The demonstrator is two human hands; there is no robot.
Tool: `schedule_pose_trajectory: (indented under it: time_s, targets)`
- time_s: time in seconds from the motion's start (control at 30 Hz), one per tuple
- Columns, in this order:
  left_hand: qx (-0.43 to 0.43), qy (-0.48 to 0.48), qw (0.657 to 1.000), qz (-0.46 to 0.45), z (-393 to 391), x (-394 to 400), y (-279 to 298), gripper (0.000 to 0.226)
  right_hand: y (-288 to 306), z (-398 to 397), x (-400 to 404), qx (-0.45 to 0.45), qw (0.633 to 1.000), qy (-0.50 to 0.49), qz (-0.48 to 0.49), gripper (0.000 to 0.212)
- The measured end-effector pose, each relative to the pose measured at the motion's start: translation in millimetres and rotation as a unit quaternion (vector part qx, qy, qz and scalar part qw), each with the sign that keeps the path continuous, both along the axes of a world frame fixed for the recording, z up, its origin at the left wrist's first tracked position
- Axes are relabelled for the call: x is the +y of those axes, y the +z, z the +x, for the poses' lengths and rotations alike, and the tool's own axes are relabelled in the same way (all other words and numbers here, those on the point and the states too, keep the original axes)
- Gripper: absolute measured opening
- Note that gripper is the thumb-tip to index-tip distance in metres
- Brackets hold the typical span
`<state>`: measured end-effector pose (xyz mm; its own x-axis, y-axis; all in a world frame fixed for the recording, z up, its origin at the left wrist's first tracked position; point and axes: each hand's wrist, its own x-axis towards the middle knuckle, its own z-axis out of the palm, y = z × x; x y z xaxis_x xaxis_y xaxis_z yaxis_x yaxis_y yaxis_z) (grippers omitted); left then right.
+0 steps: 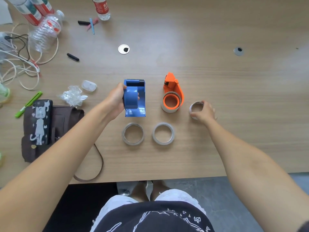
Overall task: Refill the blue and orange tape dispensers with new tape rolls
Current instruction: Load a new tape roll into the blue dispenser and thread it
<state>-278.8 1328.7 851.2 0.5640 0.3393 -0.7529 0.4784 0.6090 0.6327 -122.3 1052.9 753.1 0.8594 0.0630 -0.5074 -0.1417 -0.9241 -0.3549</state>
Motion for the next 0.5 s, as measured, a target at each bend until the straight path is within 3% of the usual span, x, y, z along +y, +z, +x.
schedule_pose_trajectory:
  time_s: [0.17, 0.27, 0.4, 0.5]
  targets:
    - [0.000, 0.016, 1.000, -0.008, -1, -1, 0, 0.033, 6, 0, 4, -0.005, 1.000, -0.006, -0.004, 0.093]
    - [-0.001, 0.016, 1.000, -0.001, -1, -4, 4, 0.032, 16, -6, 14, -0.131, 0.991, 0.007, 0.001, 0.082]
    - [0.004, 0.014, 1.000, 0.009, -3, -11, 6, 0.032, 21, -46, 21, -0.283, 0.949, 0.135, 0.031, 0.060]
    - [0.007, 0.011, 1.000, 0.010, -5, -16, 7, 0.032, 9, -87, 22, -0.268, 0.937, 0.216, 0.068, 0.066]
